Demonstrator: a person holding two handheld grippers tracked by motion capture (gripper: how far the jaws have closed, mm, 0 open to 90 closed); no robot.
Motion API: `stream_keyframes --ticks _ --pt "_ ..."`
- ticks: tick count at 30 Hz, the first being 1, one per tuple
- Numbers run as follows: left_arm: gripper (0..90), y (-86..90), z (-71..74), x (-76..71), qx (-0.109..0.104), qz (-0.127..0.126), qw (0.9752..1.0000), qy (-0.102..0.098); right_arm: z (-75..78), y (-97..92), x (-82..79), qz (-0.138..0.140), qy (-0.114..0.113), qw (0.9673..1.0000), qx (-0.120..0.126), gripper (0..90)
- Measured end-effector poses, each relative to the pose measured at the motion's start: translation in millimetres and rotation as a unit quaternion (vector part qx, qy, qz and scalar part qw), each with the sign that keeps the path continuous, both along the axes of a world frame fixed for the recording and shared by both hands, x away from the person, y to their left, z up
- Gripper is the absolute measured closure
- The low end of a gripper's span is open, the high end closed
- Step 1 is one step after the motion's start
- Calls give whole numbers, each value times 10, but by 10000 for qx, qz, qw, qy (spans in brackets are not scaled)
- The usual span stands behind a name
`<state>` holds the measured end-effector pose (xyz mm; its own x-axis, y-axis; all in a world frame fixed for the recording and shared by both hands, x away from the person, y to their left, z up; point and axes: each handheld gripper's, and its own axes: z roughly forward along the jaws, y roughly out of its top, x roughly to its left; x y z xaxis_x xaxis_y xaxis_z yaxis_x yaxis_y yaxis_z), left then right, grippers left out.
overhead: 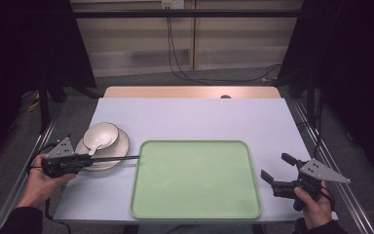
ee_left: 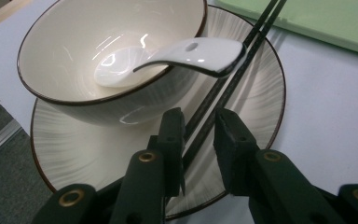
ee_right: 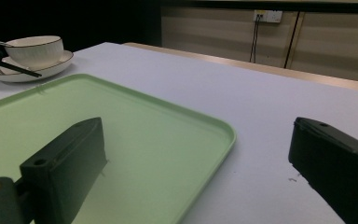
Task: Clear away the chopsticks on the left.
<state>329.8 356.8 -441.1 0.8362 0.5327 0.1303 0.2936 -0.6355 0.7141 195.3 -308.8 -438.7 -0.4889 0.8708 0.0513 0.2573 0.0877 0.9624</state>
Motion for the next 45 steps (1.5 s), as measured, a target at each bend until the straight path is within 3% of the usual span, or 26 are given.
stream_keyframes --ticks 6,9,17,20,23,27,30,34,39,45 --pt "724 -16 18 12 142 -76 9999 5 -1 1 0 6 5 10000 -6 34" --pt "714 -33 -4 15 20 -114 9999 -25 -1 1 0 1 6 10000 3 34" --pt "703 -59 5 37 113 -222 9997 -20 -2 5 -1 14 46 10000 8 34" --pt "684 -78 -14 34 28 -213 9997 -67 -2 6 -2 18 42 10000 11 34" --pt "673 -76 0 34 175 -259 9995 -92 -2 5 -1 14 39 10000 11 34" --pt "698 -77 0 17 96 -246 9996 -90 -2 5 -2 16 40 10000 12 35" --pt "702 -45 27 2 95 -227 9995 -195 -2 4 -2 26 59 10000 11 35" --pt "712 -64 -14 5 288 -394 9988 -69 -2 4 1 38 65 10000 17 35" --pt "718 -124 -27 24 327 -457 9984 -57 -2 4 -1 11 72 10000 30 35" --pt "748 -192 -35 68 623 -675 9958 66 -2 -1 2 5 55 10000 29 35"
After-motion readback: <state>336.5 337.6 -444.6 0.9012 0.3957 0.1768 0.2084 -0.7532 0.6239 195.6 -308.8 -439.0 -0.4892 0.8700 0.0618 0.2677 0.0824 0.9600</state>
